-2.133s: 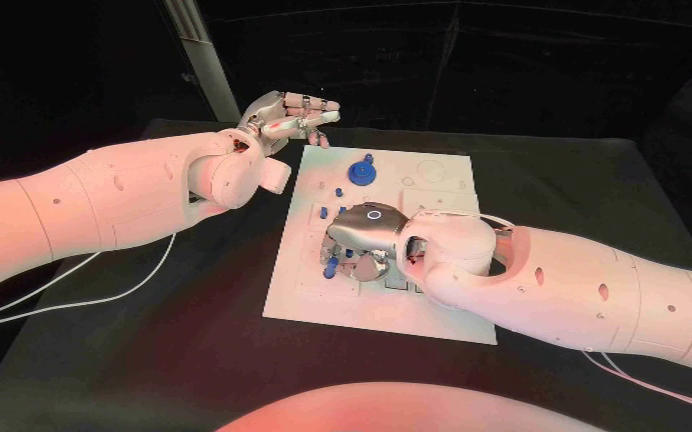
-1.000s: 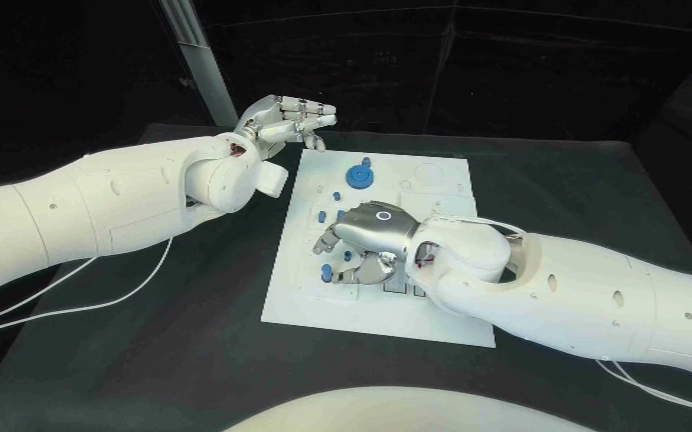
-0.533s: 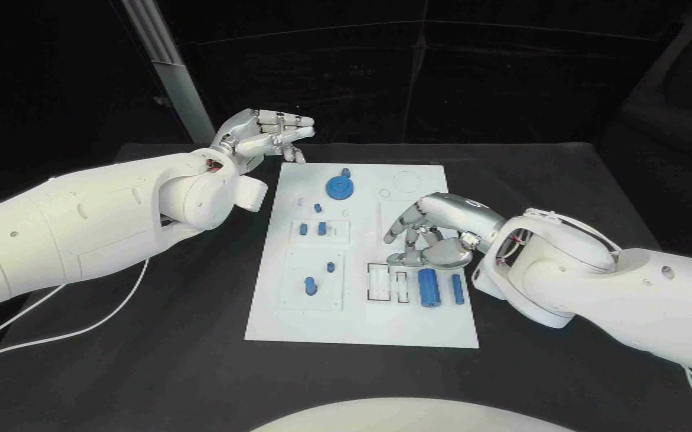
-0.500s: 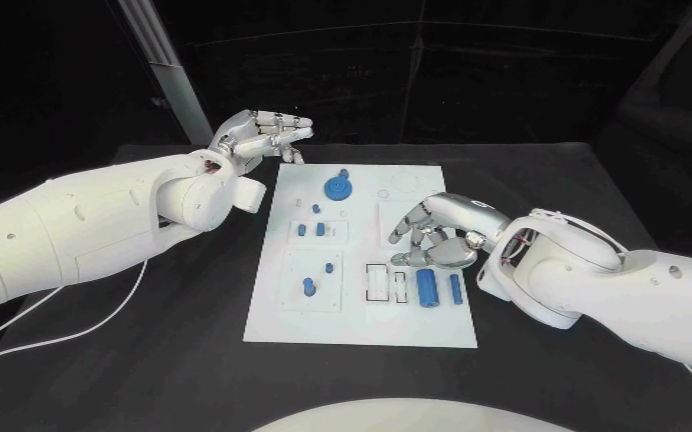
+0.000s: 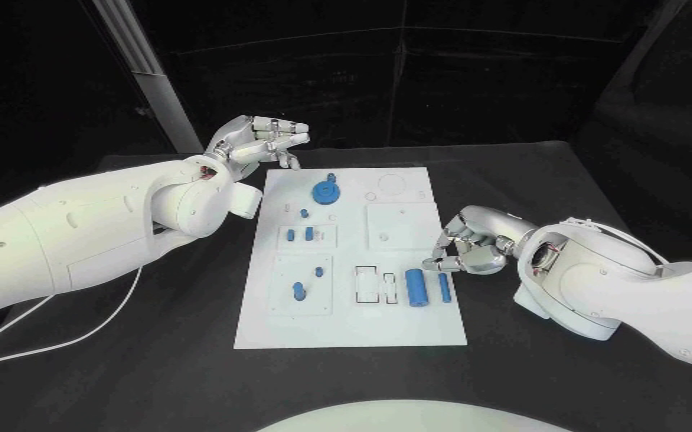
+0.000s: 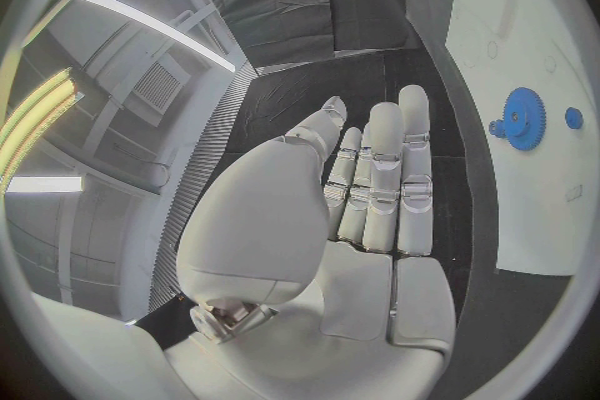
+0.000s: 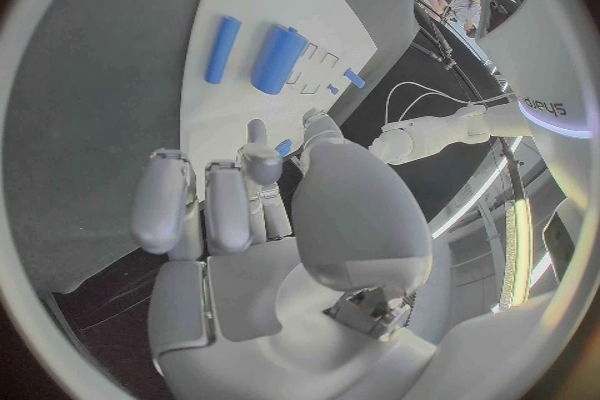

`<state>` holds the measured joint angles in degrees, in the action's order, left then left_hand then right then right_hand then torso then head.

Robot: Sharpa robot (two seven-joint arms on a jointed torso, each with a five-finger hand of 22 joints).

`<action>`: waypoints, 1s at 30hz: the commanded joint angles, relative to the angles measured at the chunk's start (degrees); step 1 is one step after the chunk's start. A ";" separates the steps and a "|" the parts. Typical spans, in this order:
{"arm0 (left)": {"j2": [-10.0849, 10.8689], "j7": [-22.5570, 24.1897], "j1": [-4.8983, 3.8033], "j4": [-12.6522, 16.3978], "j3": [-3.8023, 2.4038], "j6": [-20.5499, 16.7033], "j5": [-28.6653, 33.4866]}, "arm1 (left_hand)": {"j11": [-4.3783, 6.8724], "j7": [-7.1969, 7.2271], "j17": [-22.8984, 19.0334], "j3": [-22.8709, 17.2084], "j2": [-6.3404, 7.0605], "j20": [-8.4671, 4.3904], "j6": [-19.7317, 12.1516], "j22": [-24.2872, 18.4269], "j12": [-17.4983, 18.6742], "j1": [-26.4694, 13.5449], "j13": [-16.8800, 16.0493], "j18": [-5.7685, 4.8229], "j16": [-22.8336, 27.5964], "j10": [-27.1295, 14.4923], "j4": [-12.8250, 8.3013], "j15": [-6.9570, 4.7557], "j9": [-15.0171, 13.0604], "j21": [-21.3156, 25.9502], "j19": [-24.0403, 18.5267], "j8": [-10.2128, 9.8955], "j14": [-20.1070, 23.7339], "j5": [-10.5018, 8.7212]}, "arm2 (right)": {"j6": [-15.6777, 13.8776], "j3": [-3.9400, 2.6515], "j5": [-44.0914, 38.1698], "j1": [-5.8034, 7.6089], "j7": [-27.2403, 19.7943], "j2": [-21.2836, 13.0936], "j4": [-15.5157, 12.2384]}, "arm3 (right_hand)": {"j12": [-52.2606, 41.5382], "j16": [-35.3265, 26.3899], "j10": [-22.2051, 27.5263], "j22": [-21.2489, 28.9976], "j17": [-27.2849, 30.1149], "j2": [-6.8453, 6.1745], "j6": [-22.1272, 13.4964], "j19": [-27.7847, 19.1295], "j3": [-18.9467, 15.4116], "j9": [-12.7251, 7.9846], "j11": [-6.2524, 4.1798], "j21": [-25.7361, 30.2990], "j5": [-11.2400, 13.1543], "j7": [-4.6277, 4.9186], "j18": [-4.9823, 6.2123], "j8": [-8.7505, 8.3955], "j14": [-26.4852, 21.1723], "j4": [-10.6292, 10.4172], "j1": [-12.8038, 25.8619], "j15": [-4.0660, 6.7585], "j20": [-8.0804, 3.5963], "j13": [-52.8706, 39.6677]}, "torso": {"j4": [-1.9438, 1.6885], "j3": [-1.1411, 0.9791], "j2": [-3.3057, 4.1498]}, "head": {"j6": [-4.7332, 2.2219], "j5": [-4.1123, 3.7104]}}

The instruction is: Assemble the parts on the task board

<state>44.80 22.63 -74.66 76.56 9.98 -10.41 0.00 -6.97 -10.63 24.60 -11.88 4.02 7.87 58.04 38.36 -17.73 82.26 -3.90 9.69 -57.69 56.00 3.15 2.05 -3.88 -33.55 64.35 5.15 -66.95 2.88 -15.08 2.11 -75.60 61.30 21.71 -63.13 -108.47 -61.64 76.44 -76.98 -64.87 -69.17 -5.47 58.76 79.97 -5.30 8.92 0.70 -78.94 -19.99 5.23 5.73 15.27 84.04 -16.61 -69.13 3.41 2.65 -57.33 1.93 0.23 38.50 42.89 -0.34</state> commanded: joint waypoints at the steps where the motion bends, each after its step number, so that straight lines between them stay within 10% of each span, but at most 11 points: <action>1: 0.20 0.27 -0.09 0.19 0.00 0.41 0.18 | -0.14 -0.35 -0.10 -0.35 -0.34 -0.05 -0.24 -0.10 -0.40 0.09 0.08 0.78 0.39 -0.15 0.12 0.06 0.05 0.36 0.31 0.21 0.17 0.24 | 4.35 0.01 -3.87 -0.29 6.22 0.57 -0.33 | -3.10 2.04 -1.23 -0.02 -2.74 0.86 -0.71 -0.21 -1.04 0.45 -0.01 0.21 0.25 0.02 -0.91 0.82 3.37 0.01 0.32 0.17 0.15 -3.67 | 0.01 0.03 0.04 | -0.01 -0.12; 30: 1.04 0.34 -0.09 0.76 0.04 0.46 0.18 | -0.18 -0.41 -0.24 -0.51 -0.39 -0.02 -0.31 -0.21 -0.56 -0.11 0.09 0.77 0.37 -0.24 0.16 0.10 0.03 0.45 0.37 0.37 0.16 0.23 | 5.62 0.03 -11.87 -3.92 12.86 8.54 2.99 | -12.35 8.18 -4.29 -4.90 -11.57 1.61 -3.05 1.90 -5.06 3.32 0.11 -2.21 3.06 0.20 -1.77 3.51 4.33 -0.10 2.64 -0.14 0.18 -14.99 | -0.03 0.05 0.14 | 0.59 0.54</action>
<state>45.85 22.63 -74.66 77.21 10.06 -10.41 0.00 -6.97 -10.84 24.41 -12.05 4.02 7.87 57.83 38.22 -17.98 82.26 -3.90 9.69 -57.69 56.00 3.32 2.05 -3.88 -33.33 64.35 5.15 -66.95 2.88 -10.94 1.86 -85.46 57.69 32.69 -54.76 -105.87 -73.70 84.39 -80.77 -69.70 -74.95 -3.97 56.08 81.44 -10.02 12.32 0.83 -80.95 -17.31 5.34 4.86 18.90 84.04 -16.75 -66.71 3.40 2.88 -72.25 1.86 0.26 38.61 43.46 0.16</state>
